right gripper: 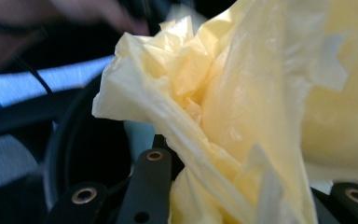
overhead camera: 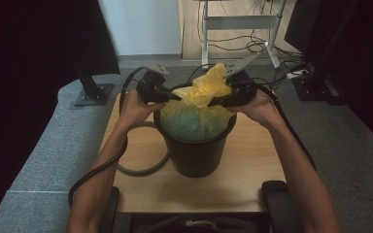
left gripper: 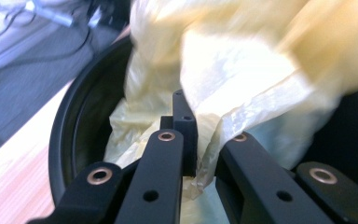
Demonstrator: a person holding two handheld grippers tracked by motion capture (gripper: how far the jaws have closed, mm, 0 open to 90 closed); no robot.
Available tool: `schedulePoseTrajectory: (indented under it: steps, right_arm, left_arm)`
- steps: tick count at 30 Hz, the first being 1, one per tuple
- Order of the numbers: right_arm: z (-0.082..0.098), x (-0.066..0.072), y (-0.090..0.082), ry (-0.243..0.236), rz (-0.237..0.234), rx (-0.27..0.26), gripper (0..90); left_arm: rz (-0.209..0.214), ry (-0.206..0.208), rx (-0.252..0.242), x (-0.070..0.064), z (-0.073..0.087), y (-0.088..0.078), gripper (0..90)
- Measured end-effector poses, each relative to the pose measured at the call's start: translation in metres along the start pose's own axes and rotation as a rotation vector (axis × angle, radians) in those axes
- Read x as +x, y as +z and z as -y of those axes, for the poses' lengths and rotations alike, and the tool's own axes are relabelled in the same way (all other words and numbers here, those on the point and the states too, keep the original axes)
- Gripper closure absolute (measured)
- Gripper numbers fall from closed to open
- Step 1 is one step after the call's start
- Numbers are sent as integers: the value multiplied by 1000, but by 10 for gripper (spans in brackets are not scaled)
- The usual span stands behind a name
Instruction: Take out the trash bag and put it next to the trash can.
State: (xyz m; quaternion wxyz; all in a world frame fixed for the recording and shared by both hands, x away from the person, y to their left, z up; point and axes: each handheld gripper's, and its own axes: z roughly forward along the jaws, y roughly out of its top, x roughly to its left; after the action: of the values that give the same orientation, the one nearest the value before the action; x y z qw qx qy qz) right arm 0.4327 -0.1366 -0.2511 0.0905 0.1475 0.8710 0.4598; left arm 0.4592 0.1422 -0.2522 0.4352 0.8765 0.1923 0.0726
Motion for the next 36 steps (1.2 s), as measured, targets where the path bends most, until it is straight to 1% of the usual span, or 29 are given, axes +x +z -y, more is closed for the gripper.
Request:
schedulePoseTrajectory:
  steps: [1, 2, 4, 6, 7, 8, 9, 10, 12, 13, 14, 15, 16, 17, 18, 19, 20, 21, 22, 23, 24, 25, 27, 29, 30, 32, 36]
  right_arm:
    - [0, 1, 4, -4, 0, 18, 772]
    - [0, 1, 8, -8, -1, 31, 770]
    - [-1, 3, 18, -23, 3, 47, 737]
    - [-2, 3, 24, -39, 27, 48, 629]
    - [-3, 4, 28, -36, 26, 42, 542]
    - [-3, 4, 31, -37, 19, 42, 435]
    - [-3, 4, 36, -38, 35, 41, 311]
    - [-3, 5, 40, -33, 38, 40, 248]
    - [-4, 7, 45, -38, 27, 33, 202]
    - [-5, 8, 47, -44, 24, 34, 198]
    - [-6, 10, 49, -51, 19, 35, 218]
    - [-7, 12, 52, -55, 9, 43, 298]
    - [-7, 14, 54, -64, -9, 56, 399]
    - [-6, 14, 54, -73, -11, 62, 467]
    - [-5, 14, 54, -74, -12, 67, 556]
    - [-3, 13, 54, -71, -11, 65, 615]
    - [-1, 12, 53, -66, -11, 63, 671]
    - [2, 10, 51, -53, -15, 60, 718]
    - [3, 9, 50, -48, -15, 57, 742]
    - [4, 8, 47, -38, -17, 55, 755]
    - [4, 7, 45, -37, -16, 54, 763]
    - [4, 7, 44, -35, -10, 53, 764]
    - [3, 6, 40, -32, -6, 55, 765]
    - [3, 5, 37, -33, 6, 61, 766]
    - [3, 4, 35, -25, 14, 54, 767]
    - [3, 1, 28, -12, 26, 38, 768]
    - [2, -2, 15, 7, 51, 0, 768]
  left_arm:
    - [11, 10, -14, -3, -3, -3, 889]
    - [26, 30, -15, -9, -9, -4, 888]
    - [38, 57, -11, -16, -14, -3, 880]
    - [56, 80, -3, -22, -19, 0, 874]
    - [61, 88, 1, -25, -21, 3, 872]
    - [73, 93, 7, -28, -23, 6, 869]
    - [92, 100, 5, -30, -25, 9, 867]
    - [104, 105, 5, -31, -26, 11, 865]
    - [130, 116, 10, -34, -29, 18, 865]
    - [146, 123, 13, -36, -30, 22, 864]
    - [168, 136, 8, -38, -32, 25, 865]
    - [177, 137, 8, -39, -33, 27, 865]
    - [175, 139, 15, -40, -33, 28, 864]
    - [172, 138, 18, -40, -32, 29, 857]
    - [173, 127, 10, -39, -31, 28, 827]
    - [164, 117, -1, -37, -30, 25, 781]
    - [136, 102, -10, -35, -28, 21, 713]
    - [103, 91, -12, -34, -27, 18, 610]
    - [84, 79, -8, -32, -25, 14, 516]
    - [81, 67, -6, -29, -22, 12, 462]
    - [70, 58, -6, -28, -20, 10, 413]
    - [58, 47, -5, -26, -17, 7, 380]
    - [78, 22, -18, -23, -11, 2, 345]
    - [80, -4, -34, -19, -5, -3, 315]
    - [78, -12, -31, -18, -2, -5, 302]
    - [92, -30, -14, -15, 5, -7, 260]
    - [112, -45, 37, -11, 19, -4, 230]
